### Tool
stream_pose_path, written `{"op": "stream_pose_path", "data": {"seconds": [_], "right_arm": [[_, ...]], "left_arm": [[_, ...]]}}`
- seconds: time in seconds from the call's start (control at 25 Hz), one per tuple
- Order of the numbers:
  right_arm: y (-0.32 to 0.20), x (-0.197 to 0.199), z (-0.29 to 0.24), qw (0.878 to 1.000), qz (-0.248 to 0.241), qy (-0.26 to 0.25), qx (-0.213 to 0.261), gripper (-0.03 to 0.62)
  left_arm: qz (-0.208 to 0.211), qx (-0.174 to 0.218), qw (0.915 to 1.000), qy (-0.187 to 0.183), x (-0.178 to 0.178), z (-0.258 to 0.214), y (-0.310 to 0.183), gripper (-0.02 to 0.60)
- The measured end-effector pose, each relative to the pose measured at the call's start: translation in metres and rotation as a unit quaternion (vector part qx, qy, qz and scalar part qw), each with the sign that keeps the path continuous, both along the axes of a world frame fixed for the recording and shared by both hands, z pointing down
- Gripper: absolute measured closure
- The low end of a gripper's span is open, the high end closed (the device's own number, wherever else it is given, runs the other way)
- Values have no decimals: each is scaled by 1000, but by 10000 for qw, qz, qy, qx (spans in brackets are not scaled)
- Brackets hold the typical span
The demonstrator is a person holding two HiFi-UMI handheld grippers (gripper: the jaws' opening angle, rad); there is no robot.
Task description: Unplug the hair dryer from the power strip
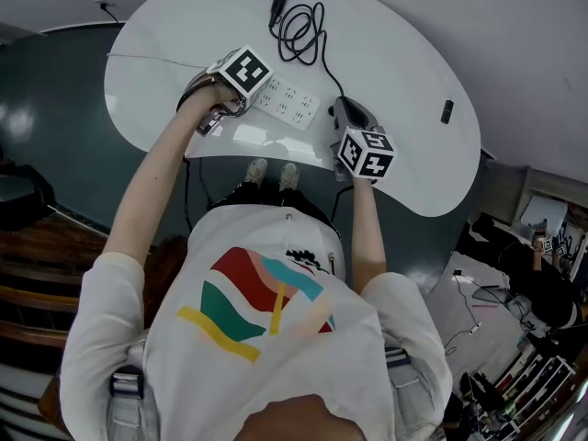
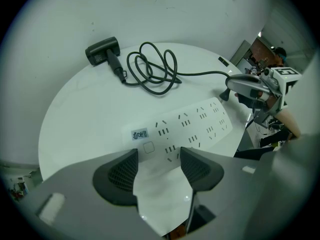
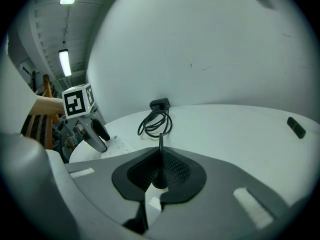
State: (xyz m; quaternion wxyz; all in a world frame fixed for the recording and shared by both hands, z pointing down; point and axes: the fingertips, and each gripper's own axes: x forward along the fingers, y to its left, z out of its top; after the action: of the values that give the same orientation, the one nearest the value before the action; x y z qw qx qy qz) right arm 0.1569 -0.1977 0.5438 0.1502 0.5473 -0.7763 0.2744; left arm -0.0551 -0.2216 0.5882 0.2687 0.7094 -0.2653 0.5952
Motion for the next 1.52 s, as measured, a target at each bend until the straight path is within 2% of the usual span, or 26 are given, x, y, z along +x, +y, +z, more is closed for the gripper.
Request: {"op": "stream_pose_path", "data": {"seconds": [0.28, 0.48, 0.64, 0.8, 1.04, 1.16, 1.24, 1.28, 1.32, 1.44, 1.52], "right_arm": [[5, -2, 5, 10000, 0, -25, -82, 559], [5, 1, 1, 9999, 74, -130, -30, 549], [5, 2, -4, 9999, 72, -139, 1, 545], [6, 3, -9, 9999, 81, -120, 57, 543], [2, 4, -22, 9997, 174, -46, 160, 551], [-3, 5, -34, 9993, 234, 38, 284, 556], [-7, 6, -46, 9988, 262, 38, 418, 556], [-9, 6, -53, 9984, 286, 54, 492, 553], [-12, 6, -61, 9978, 310, 97, 575, 553], [-16, 4, -89, 9949, 308, 333, 902, 548], [-17, 2, -113, 9910, 336, 454, 1210, 540]], "left_arm": [[-45, 40, 9999, -80, -4, 2, -2, 324], [77, -82, 9998, 155, 7, -1, 6, 324], [14, 17, 10000, -12, -1, 0, 0, 324], [129, -131, 9996, 207, 9, -2, 8, 324], [-26, 54, 10000, -35, -2, 1, -2, 324], [-40, 121, 9999, -13, -5, -1, -2, 321], [17, 175, 9998, 22, -7, -2, 0, 352], [69, 208, 9997, 67, -7, -4, 2, 400], [109, 255, 9995, 142, -6, -7, 4, 408], [-16, 510, 9973, 537, 2, -27, 4, 408], [-211, 885, 9924, 828, 6, -51, -2, 408]]}}
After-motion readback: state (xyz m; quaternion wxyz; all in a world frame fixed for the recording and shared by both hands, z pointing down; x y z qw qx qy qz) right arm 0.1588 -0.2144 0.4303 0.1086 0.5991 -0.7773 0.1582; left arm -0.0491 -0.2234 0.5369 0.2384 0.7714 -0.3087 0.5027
